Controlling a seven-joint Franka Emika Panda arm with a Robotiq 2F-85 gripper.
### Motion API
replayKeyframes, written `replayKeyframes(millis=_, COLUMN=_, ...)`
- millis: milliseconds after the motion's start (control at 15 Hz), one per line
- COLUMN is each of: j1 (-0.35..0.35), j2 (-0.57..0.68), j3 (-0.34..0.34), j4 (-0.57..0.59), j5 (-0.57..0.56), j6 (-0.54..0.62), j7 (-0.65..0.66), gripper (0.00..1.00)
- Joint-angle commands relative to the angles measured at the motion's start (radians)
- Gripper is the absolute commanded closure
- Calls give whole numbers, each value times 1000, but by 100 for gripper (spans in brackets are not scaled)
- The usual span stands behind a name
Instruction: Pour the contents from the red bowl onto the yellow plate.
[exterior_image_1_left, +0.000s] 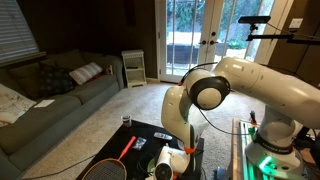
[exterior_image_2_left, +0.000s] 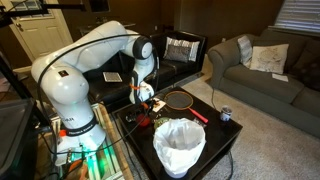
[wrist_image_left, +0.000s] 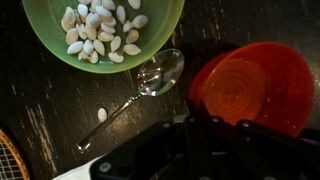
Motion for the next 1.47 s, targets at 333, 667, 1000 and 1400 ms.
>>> replayKeyframes(millis=333, j1=-32, j2=30, j3=30, j4=30, j5=24, j6=3, j7=-146, gripper=44)
replayKeyframes(millis=667, j1=11, j2=-39, j3=0, j4=10, j5=-29, j6=1, j7=-45, gripper=10)
replayKeyframes(millis=1000, j1=51, j2=-139, j3=-14, j4=-39, j5=-11, j6=-93, j7=44, gripper=0)
replayKeyframes(millis=1400, j1=22, j2=-220, j3=-10, j4=-86, j5=27, j6=-174, j7=265, gripper=0)
